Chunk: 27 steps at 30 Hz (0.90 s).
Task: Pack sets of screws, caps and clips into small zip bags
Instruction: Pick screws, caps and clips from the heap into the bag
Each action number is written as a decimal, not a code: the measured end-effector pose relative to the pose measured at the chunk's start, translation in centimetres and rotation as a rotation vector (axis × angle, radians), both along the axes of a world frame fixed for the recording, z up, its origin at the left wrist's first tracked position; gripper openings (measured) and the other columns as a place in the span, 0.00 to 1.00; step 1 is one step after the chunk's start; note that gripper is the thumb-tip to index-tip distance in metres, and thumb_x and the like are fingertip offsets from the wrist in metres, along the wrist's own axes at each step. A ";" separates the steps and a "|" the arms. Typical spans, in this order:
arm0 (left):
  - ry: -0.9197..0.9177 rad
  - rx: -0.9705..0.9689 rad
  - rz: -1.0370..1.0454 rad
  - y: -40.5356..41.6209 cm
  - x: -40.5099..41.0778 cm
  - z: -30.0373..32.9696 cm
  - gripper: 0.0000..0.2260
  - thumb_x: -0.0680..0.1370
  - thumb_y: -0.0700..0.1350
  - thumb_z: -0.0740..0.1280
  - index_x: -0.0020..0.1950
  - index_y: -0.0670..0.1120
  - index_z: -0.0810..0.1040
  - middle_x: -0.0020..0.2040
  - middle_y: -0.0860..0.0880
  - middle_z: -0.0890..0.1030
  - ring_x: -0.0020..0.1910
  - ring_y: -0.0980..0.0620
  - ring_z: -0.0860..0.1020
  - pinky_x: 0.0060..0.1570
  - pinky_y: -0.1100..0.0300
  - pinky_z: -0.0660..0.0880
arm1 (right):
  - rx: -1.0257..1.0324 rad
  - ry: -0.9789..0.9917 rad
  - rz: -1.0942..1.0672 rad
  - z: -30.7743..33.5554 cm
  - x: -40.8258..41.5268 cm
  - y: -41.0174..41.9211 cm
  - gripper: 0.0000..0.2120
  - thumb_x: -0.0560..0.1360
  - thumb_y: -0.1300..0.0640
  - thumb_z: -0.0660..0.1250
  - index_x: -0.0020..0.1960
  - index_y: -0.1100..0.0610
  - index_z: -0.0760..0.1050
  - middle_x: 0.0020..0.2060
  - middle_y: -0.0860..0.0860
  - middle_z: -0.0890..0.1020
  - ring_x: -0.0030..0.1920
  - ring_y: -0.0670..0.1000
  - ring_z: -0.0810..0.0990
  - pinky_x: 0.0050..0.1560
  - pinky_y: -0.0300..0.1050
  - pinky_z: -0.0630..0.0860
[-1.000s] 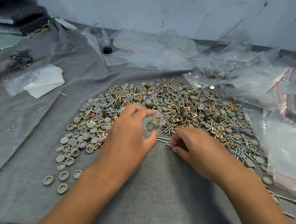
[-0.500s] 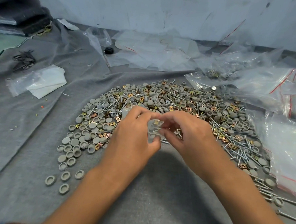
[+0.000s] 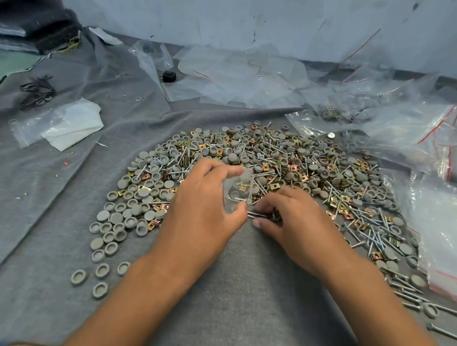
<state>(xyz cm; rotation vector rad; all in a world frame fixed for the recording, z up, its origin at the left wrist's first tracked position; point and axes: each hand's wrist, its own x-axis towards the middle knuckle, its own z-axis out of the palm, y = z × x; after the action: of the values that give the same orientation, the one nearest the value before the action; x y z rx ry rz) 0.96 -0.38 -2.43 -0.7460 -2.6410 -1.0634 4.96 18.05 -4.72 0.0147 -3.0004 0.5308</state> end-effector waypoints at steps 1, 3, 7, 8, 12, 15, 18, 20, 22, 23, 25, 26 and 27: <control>0.001 0.001 -0.005 0.0 0.0 0.0 0.23 0.73 0.48 0.76 0.68 0.54 0.78 0.55 0.60 0.72 0.46 0.68 0.71 0.47 0.75 0.67 | 0.022 0.010 -0.003 0.0 0.0 -0.1 0.09 0.76 0.42 0.70 0.55 0.42 0.77 0.49 0.39 0.74 0.53 0.44 0.72 0.53 0.46 0.74; -0.002 0.017 -0.018 0.0 0.0 0.2 0.23 0.73 0.47 0.76 0.68 0.53 0.78 0.55 0.59 0.73 0.46 0.67 0.71 0.49 0.76 0.66 | 0.049 0.033 0.006 0.0 -0.1 -0.3 0.07 0.77 0.43 0.70 0.53 0.42 0.78 0.48 0.40 0.73 0.54 0.46 0.71 0.52 0.46 0.73; -0.005 0.057 -0.025 -0.5 -0.1 0.6 0.24 0.71 0.46 0.77 0.66 0.53 0.79 0.55 0.59 0.74 0.45 0.64 0.73 0.50 0.77 0.66 | 0.088 0.016 0.023 -0.1 -0.1 -0.5 0.05 0.79 0.44 0.67 0.52 0.43 0.75 0.48 0.39 0.70 0.53 0.45 0.68 0.49 0.43 0.70; 0.001 0.069 -0.026 -0.6 -0.1 0.8 0.24 0.71 0.46 0.78 0.66 0.53 0.79 0.55 0.60 0.74 0.46 0.62 0.74 0.50 0.77 0.66 | 0.088 0.009 0.026 -0.1 0.0 -0.5 0.04 0.79 0.44 0.66 0.52 0.42 0.74 0.49 0.39 0.70 0.53 0.45 0.68 0.50 0.43 0.71; 0.040 0.097 -0.041 -1.3 -0.2 1.5 0.24 0.70 0.47 0.77 0.64 0.56 0.78 0.54 0.61 0.74 0.47 0.59 0.75 0.51 0.77 0.67 | 0.052 -0.040 0.040 -0.1 0.1 -0.2 0.05 0.79 0.42 0.65 0.50 0.42 0.72 0.49 0.39 0.70 0.53 0.44 0.69 0.52 0.42 0.73; 0.063 0.111 -0.047 -1.9 -0.5 1.8 0.23 0.69 0.48 0.76 0.64 0.58 0.77 0.53 0.63 0.75 0.45 0.57 0.76 0.50 0.76 0.67 | 0.014 -0.011 -0.036 -0.1 -0.1 0.2 0.12 0.77 0.39 0.62 0.59 0.41 0.71 0.55 0.39 0.71 0.57 0.41 0.67 0.59 0.40 0.69; 0.073 0.113 -0.033 -2.3 -0.9 1.9 0.23 0.70 0.49 0.76 0.64 0.55 0.79 0.53 0.64 0.75 0.45 0.55 0.76 0.49 0.75 0.67 | 0.116 0.086 -0.135 0.2 -0.5 1.3 0.23 0.80 0.44 0.62 0.74 0.44 0.66 0.67 0.44 0.69 0.65 0.46 0.63 0.67 0.45 0.65; 0.077 0.119 -0.029 -2.4 -0.9 1.8 0.22 0.70 0.48 0.77 0.64 0.55 0.80 0.54 0.63 0.75 0.44 0.54 0.76 0.48 0.75 0.67 | 0.148 0.042 -0.143 0.3 -0.7 1.7 0.23 0.81 0.46 0.62 0.75 0.45 0.65 0.70 0.45 0.68 0.67 0.49 0.64 0.69 0.47 0.66; 0.087 0.129 -0.022 -2.4 -0.9 1.8 0.21 0.71 0.48 0.77 0.64 0.55 0.80 0.54 0.63 0.76 0.43 0.54 0.76 0.48 0.74 0.67 | 0.105 0.022 -0.157 0.1 -1.1 2.1 0.18 0.81 0.47 0.64 0.70 0.45 0.70 0.65 0.45 0.71 0.64 0.49 0.68 0.66 0.47 0.68; 0.093 0.136 -0.016 -2.4 -0.9 1.8 0.21 0.72 0.48 0.76 0.64 0.55 0.80 0.54 0.63 0.76 0.43 0.54 0.76 0.48 0.74 0.68 | 0.064 0.016 -0.166 0.1 -1.2 2.2 0.15 0.81 0.48 0.64 0.67 0.46 0.71 0.62 0.45 0.72 0.61 0.49 0.70 0.64 0.47 0.70; 0.110 0.158 0.013 -2.3 -0.8 1.8 0.19 0.74 0.47 0.75 0.64 0.55 0.80 0.54 0.62 0.76 0.44 0.55 0.76 0.47 0.74 0.68 | -0.004 -0.011 -0.180 0.0 -1.3 2.5 0.11 0.81 0.49 0.65 0.63 0.47 0.73 0.56 0.45 0.74 0.55 0.49 0.73 0.57 0.49 0.75; 0.124 0.180 0.037 -2.2 -0.8 1.9 0.18 0.75 0.47 0.74 0.64 0.54 0.80 0.54 0.61 0.76 0.44 0.56 0.76 0.47 0.75 0.68 | -0.018 -0.015 -0.182 0.0 -1.4 2.6 0.10 0.81 0.49 0.65 0.61 0.48 0.73 0.53 0.45 0.74 0.53 0.49 0.74 0.55 0.49 0.76; 0.142 0.211 0.066 -2.1 -0.9 1.9 0.17 0.76 0.46 0.73 0.64 0.53 0.81 0.53 0.59 0.77 0.44 0.58 0.76 0.46 0.76 0.68 | -0.027 -0.008 -0.181 -0.1 -1.4 2.8 0.08 0.81 0.50 0.64 0.60 0.48 0.74 0.52 0.45 0.75 0.51 0.48 0.74 0.53 0.48 0.76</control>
<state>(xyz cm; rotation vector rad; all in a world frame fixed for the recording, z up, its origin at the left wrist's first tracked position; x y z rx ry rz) 0.11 -2.52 -0.53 -0.6585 -2.3728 -1.2004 3.52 20.84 -4.80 -0.2582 -2.9616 0.5515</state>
